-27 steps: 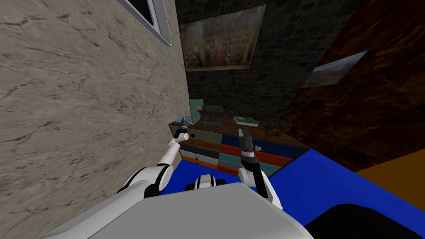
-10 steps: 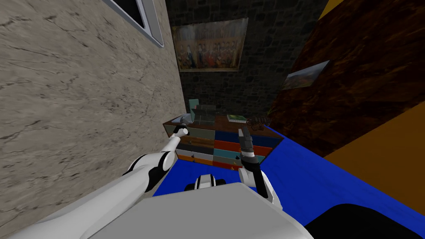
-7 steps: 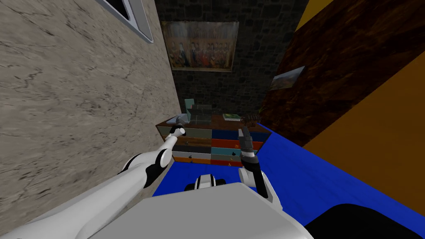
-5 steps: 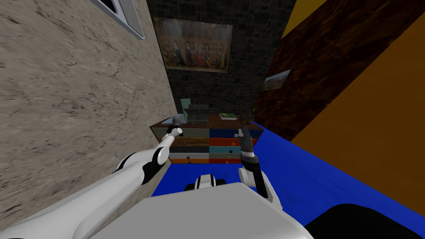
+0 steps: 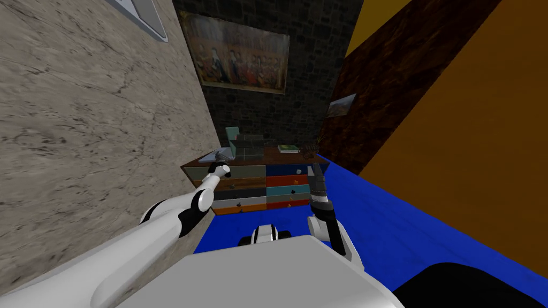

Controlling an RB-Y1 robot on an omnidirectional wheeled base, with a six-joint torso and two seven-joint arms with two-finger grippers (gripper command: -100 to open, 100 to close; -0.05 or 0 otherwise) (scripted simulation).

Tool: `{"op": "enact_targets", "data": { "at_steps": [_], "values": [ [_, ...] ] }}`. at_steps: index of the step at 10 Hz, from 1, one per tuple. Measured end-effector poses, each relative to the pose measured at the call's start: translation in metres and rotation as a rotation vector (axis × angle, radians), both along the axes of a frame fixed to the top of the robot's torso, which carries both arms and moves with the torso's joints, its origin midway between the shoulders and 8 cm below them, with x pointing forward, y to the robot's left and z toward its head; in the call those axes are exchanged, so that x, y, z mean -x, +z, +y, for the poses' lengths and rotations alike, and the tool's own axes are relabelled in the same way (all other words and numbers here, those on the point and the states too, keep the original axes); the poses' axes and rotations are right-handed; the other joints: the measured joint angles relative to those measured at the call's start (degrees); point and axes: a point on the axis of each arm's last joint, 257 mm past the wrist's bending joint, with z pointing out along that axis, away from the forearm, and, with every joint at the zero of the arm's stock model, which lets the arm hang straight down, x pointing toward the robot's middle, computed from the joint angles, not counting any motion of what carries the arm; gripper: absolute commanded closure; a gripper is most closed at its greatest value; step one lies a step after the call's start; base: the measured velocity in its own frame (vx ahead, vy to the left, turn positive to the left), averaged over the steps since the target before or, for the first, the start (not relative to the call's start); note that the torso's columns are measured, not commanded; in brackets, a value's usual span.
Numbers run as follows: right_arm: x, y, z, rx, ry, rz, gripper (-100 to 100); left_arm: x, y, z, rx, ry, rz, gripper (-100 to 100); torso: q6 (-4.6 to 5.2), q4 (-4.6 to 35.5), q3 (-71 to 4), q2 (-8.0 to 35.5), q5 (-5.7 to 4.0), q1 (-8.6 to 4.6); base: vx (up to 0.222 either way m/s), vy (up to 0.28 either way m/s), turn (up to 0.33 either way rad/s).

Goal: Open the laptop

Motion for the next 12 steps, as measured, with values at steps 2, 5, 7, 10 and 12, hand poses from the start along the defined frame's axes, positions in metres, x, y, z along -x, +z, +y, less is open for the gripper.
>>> {"op": "enact_targets", "data": {
  "at_steps": [2, 5, 7, 10, 12],
  "values": [
    [0.0, 0.0, 0.0, 0.0, 0.0, 0.0, 0, 0.009, -0.001, 0.031, 0.013, 0.056, -0.005, -100, -0.11, -0.01, 0.03, 0.0, 0.04, 0.07, -0.047, 0.02, -0.059],
    [0.0, 0.0, 0.0, 0.0, 0.0, 0.0, 0, 0.002, -0.006, 0.014, 0.006, 0.025, 0.009, 100, -0.02, -0.1, -0.19, -0.3, -0.01, -0.07, 0.039, -0.019, 0.17],
    [0.0, 0.0, 0.0, 0.0, 0.0, 0.0, 0, 0.003, -0.006, -0.006, 0.009, 0.0, 0.013, 100, -0.08, 0.01, -0.01, -0.03, -0.01, 0.0, 0.037, -0.019, 0.213],
    [0.0, 0.0, 0.0, 0.0, 0.0, 0.0, 0, -0.007, 0.003, -0.026, -0.004, -0.041, -0.008, 100, -0.09, -0.01, -0.01, -0.04, 0.02, 0.04, 0.04, -0.015, 0.204],
    [0.0, 0.0, 0.0, 0.0, 0.0, 0.0, 0, -0.015, -0.004, -0.059, -0.002, -0.098, 0.001, 100, -0.01, -0.04, -0.1, -0.14, -0.01, -0.03, 0.046, -0.022, 0.127]
  ]
}}
